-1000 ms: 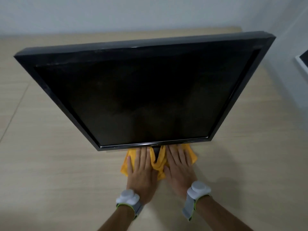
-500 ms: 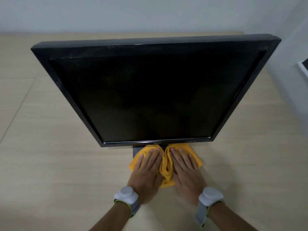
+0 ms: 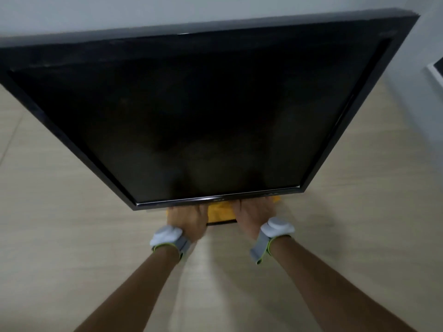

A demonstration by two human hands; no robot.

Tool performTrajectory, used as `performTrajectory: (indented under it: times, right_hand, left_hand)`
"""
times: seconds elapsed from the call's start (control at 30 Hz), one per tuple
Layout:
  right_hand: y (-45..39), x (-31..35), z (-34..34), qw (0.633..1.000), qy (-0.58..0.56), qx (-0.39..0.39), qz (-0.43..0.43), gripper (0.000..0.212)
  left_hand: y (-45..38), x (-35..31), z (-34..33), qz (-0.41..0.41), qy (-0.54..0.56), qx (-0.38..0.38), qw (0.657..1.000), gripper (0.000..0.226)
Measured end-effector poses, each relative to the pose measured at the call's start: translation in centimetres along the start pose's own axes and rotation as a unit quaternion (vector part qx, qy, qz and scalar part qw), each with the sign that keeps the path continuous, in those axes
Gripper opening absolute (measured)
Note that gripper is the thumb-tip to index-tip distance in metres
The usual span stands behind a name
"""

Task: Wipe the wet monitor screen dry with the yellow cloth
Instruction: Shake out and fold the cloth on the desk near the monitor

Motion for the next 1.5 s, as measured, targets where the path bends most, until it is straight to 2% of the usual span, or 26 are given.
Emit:
performTrajectory:
  times: [0.03, 0.1, 0.2, 0.27, 0.33, 0.4, 0.47, 0.6, 0.73, 0.8, 0.9, 1.07, 1.5]
  right_hand:
    - [-0.6, 0.0, 0.1, 1.0, 0.025, 0.005, 0.009, 0.021]
    - [-1.0, 0.0, 0.5, 0.998, 0.05, 0.024, 0.009, 0.016]
    - [-0.8, -0.2, 0.1, 0.997, 0.042, 0.057, 0.02, 0.013]
    - [-0.2, -0.3, 0.2, 0.999, 0.017, 0.047, 0.005, 0.023]
    - [1.0, -0.3, 0.3, 1.0, -0.018, 0.01, -0.022, 0.04]
    - [2.6, -0.2, -0.1, 0.996, -0.066, 0.007, -0.057, 0.054]
    - [4.4, 0.0, -0.2, 0.994, -0.087, 0.013, -0.066, 0.061]
    - [8.0, 0.5, -0.1, 0.995, -0.083, 0.042, -0.037, 0.068]
    - [10.6, 1.0, 0.6, 0.992, -0.091, 0.058, -0.068, 0.07]
    - [11.7, 1.4, 1.0, 0.99, -0.094, 0.058, -0.089, 0.071]
    - [13.6, 1.8, 1.4, 0.985, -0.109, 0.068, -0.119, 0.074]
    - [16.0, 1.8, 1.8, 0.979, -0.124, 0.099, -0.131, 0.083]
    - [25.1, 2.3, 3.9, 0.988, -0.075, 0.075, -0.108, 0.073]
  left_hand:
    - [-0.5, 0.2, 0.9, -0.011, 0.012, -0.024, 1.0, 0.023]
    - [-1.1, 0.6, 1.7, -0.022, 0.027, -0.057, 0.998, 0.021]
    - [-0.9, 0.5, 1.3, -0.01, 0.024, -0.05, 0.998, 0.021]
    - [-0.1, 0.4, 0.5, 0.018, 0.013, 0.002, 1.0, 0.036]
    - [1.3, 0.0, -0.4, 0.082, 0.07, 0.059, 0.992, 0.049]
    - [3.4, -0.3, -1.1, 0.166, 0.176, 0.048, 0.969, 0.061]
    - [5.4, -0.9, -1.4, 0.181, 0.183, 0.034, 0.966, 0.07]
    - [8.2, -1.6, -2.2, 0.18, 0.178, 0.039, 0.967, 0.073]
    - [11.0, -2.9, -2.9, 0.23, 0.179, 0.077, 0.953, 0.083]
    - [12.4, -3.5, -2.9, 0.269, 0.191, 0.075, 0.941, 0.092]
    - [13.9, -4.2, -3.0, 0.301, 0.212, 0.076, 0.927, 0.094]
    - [16.2, -4.8, -2.3, 0.311, 0.198, 0.108, 0.924, 0.096]
    - [22.6, -6.8, -1.1, 0.286, 0.155, 0.177, 0.929, 0.101]
Point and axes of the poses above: each hand's wrist, its own y-axis away from the middle knuckle, its own z-axis out of the back of the hand, x = y × z, the point moved 3 cm from there along -y, towards the middle knuckle, and after that the axes turned 2 degrees about z, right-handed, at the moved point
